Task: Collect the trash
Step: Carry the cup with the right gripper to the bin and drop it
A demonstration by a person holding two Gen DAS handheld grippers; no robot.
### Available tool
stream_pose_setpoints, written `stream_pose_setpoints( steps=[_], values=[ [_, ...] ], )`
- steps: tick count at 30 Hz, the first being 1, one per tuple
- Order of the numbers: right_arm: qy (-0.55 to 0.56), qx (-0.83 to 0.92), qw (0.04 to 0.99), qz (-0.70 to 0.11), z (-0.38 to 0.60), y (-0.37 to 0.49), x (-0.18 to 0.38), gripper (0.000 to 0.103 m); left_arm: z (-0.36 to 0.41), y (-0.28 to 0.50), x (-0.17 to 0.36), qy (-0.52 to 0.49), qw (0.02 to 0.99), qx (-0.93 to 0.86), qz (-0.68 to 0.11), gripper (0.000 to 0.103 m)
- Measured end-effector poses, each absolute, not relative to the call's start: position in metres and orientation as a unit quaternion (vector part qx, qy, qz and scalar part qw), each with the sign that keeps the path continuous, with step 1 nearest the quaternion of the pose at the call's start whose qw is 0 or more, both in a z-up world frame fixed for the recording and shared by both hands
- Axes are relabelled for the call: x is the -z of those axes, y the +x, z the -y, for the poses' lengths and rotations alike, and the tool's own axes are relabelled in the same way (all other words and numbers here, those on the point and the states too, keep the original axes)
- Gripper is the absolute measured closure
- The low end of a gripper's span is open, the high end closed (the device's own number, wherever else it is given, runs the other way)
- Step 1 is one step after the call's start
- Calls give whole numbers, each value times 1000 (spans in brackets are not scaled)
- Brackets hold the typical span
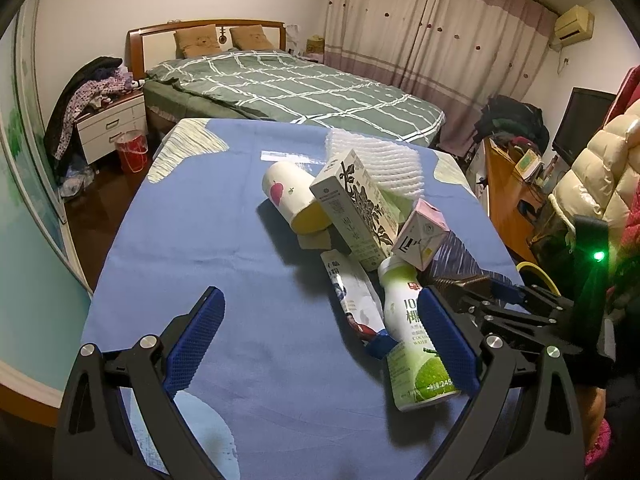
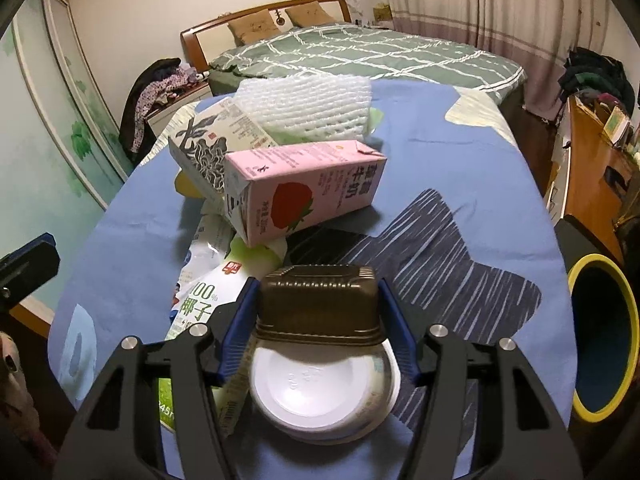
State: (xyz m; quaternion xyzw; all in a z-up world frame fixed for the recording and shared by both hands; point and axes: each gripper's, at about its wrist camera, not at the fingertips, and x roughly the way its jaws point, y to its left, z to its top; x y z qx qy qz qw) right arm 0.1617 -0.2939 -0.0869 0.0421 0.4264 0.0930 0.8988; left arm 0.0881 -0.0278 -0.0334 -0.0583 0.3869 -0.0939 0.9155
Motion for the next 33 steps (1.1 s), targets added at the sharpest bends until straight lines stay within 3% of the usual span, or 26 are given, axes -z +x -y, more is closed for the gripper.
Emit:
stream_pose_setpoints(
  steps=[16, 25, 33],
  values=[
    [107, 5, 935, -339, 400, 111, 42, 45, 68, 88, 53, -32, 901, 136, -411, 8],
    [171, 172, 909, -340, 525, 92, 79, 45, 107, 68, 77, 16, 888, 165, -429, 8],
    [183, 229, 876, -384, 566, 104, 126, 44, 122, 67, 96, 30, 877, 163, -452, 8]
  ],
)
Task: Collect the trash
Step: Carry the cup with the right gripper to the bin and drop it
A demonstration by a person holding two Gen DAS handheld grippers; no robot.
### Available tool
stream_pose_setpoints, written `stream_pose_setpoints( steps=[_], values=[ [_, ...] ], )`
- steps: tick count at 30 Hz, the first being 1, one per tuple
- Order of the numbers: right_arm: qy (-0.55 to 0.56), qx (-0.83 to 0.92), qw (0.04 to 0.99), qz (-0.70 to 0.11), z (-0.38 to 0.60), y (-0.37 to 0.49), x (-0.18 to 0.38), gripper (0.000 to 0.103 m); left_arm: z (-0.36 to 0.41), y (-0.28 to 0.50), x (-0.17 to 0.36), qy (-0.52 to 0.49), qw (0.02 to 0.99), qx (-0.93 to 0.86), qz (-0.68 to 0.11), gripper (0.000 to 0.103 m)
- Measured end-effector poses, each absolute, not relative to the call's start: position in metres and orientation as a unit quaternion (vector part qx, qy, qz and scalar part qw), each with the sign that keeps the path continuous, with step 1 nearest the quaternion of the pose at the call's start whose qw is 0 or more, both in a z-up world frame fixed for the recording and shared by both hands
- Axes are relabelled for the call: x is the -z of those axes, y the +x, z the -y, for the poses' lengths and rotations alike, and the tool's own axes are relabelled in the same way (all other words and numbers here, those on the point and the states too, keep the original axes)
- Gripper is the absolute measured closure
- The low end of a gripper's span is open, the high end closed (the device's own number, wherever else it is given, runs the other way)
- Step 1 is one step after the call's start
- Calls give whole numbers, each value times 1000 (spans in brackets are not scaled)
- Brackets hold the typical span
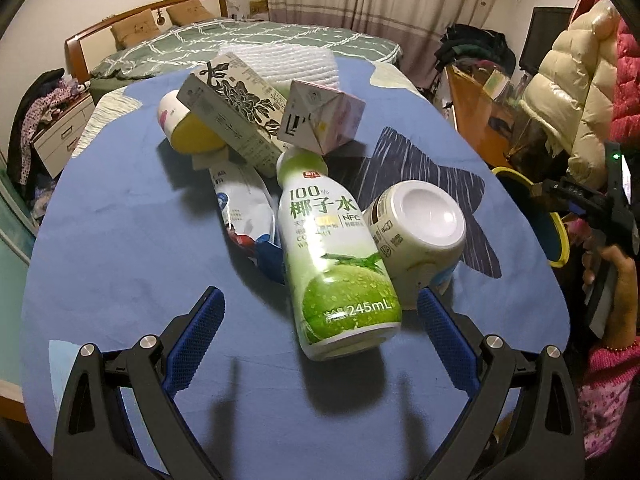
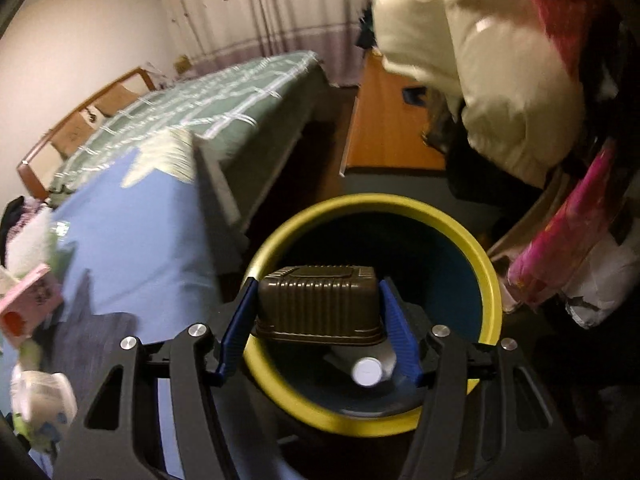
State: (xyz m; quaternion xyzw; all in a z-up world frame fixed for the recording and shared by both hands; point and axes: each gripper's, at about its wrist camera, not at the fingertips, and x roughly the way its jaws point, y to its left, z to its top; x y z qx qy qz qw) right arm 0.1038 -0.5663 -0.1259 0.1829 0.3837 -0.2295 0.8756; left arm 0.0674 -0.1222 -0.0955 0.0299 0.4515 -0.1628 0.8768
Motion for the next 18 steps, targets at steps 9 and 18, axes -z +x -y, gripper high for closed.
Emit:
stream_pose_setpoints(
  steps=[9, 18],
  values=[
    [192, 236, 875, -377, 575, 92, 128, 34, 131, 71, 107, 44, 874, 159, -456, 8],
    [185, 213, 886, -368, 559, 93, 117, 34, 129, 72, 118, 47, 870, 157, -465, 29]
  ],
)
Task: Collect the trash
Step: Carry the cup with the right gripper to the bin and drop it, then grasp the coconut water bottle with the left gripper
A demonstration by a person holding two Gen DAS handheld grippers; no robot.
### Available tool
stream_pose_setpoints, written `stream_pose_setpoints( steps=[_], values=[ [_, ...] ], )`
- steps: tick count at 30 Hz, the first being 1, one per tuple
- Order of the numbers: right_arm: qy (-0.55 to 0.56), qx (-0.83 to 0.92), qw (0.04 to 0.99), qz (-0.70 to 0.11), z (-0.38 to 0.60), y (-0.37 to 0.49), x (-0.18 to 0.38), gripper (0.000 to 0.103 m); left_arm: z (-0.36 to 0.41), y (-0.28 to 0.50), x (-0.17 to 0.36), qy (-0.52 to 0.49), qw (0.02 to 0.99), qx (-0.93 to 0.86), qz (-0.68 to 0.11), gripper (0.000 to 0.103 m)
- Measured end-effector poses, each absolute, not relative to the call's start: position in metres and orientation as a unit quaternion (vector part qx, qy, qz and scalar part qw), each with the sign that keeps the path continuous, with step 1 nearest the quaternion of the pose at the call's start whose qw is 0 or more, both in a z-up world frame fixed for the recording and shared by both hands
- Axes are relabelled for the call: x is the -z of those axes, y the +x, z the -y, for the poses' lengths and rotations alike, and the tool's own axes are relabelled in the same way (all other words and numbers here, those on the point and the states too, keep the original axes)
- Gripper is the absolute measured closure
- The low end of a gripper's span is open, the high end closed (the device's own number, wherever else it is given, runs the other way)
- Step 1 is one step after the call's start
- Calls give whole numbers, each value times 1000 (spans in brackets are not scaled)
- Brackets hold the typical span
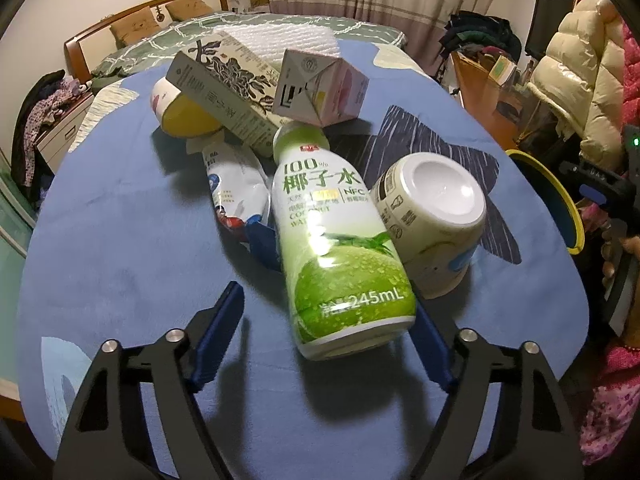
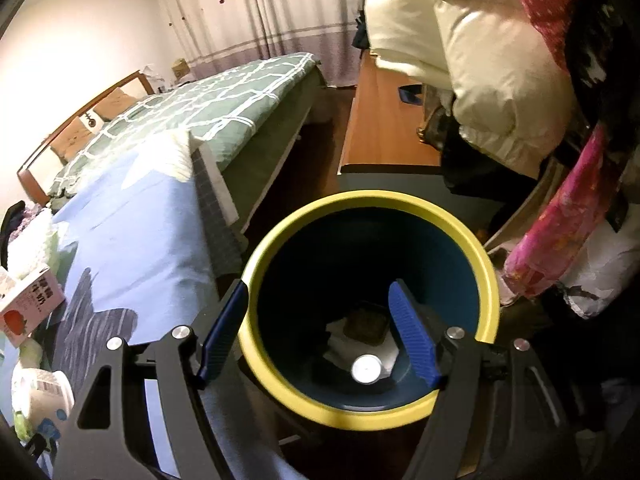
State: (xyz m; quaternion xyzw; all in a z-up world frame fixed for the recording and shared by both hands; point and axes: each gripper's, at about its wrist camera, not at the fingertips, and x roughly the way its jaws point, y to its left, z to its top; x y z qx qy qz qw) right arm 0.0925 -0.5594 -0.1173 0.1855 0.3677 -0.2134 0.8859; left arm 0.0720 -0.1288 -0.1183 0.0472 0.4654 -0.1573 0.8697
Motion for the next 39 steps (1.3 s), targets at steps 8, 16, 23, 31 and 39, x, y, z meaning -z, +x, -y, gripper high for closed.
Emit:
stream_pose_setpoints(
  steps=[8, 16, 23, 31, 39],
  values=[
    [181, 204, 887, -373, 553, 98, 119, 34, 127, 68, 119, 47, 872, 170, -457, 48],
    [180, 199, 889, -371, 550, 99, 117, 34, 120, 56, 90, 69, 895, 164, -409, 49],
    [178, 193, 892, -367, 547, 99, 113, 34, 112, 61, 44, 71, 918, 163, -355, 50],
    [177, 188, 893, -367, 544, 99, 112, 34, 117, 86, 26, 65, 924, 165, -338, 50],
    [177, 184, 893, -371, 543, 100, 115, 34, 125, 119, 20, 54, 924, 168, -340, 51]
  ],
)
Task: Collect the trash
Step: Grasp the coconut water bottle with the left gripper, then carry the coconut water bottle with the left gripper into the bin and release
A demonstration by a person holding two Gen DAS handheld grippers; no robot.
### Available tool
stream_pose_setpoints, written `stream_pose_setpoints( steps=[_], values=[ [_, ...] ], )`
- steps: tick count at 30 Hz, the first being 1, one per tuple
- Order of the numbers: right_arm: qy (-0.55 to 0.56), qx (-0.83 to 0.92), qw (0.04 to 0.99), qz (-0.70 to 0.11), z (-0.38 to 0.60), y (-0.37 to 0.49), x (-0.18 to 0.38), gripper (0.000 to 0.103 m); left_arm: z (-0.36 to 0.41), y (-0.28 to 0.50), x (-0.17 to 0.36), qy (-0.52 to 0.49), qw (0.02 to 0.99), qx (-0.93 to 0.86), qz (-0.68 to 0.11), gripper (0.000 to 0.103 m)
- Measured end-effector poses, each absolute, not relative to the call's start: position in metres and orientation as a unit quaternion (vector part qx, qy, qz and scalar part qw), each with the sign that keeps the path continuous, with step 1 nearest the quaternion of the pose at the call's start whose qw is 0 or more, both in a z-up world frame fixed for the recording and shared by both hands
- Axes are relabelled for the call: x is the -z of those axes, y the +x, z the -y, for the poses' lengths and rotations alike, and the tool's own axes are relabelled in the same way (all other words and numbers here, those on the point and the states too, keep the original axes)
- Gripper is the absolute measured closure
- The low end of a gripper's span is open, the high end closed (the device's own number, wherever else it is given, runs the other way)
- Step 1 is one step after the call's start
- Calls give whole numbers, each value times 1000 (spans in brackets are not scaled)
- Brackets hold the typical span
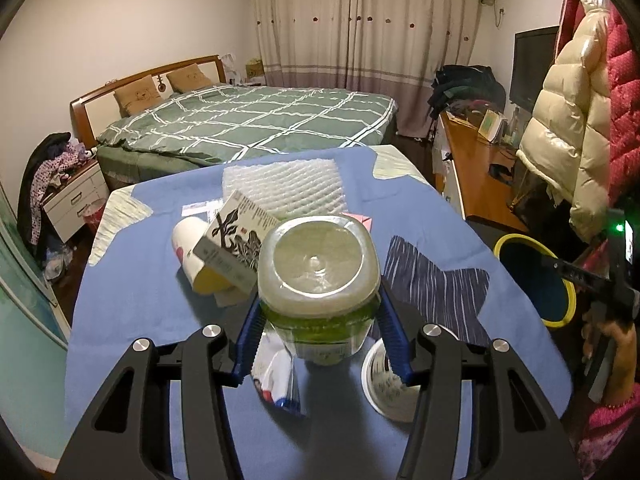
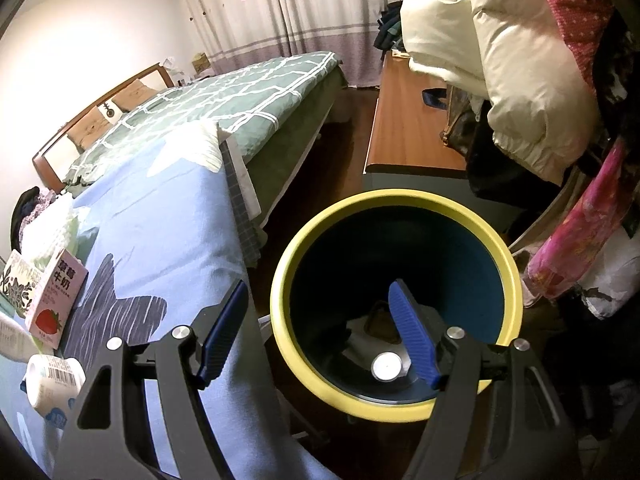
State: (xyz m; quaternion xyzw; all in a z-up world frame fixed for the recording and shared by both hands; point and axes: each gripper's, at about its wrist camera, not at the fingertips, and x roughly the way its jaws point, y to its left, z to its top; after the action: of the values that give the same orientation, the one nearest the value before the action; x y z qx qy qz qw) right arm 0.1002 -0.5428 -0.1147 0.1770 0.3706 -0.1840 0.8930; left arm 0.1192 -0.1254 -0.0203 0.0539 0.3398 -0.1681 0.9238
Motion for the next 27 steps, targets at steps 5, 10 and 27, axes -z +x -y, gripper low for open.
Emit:
stream_pose_setpoints(
  steps=[5, 10, 27],
  values=[
    [179, 183, 895, -366, 543, 99, 113, 34, 128, 119, 12, 56, 926, 170, -332, 51],
    [180, 179, 897, -361, 541, 95, 111, 34, 129, 113, -6, 61, 932, 173, -313, 51],
    [184, 190, 904, -336, 558, 47, 92, 34, 223, 111, -64, 83, 920, 276, -265, 51]
  ],
)
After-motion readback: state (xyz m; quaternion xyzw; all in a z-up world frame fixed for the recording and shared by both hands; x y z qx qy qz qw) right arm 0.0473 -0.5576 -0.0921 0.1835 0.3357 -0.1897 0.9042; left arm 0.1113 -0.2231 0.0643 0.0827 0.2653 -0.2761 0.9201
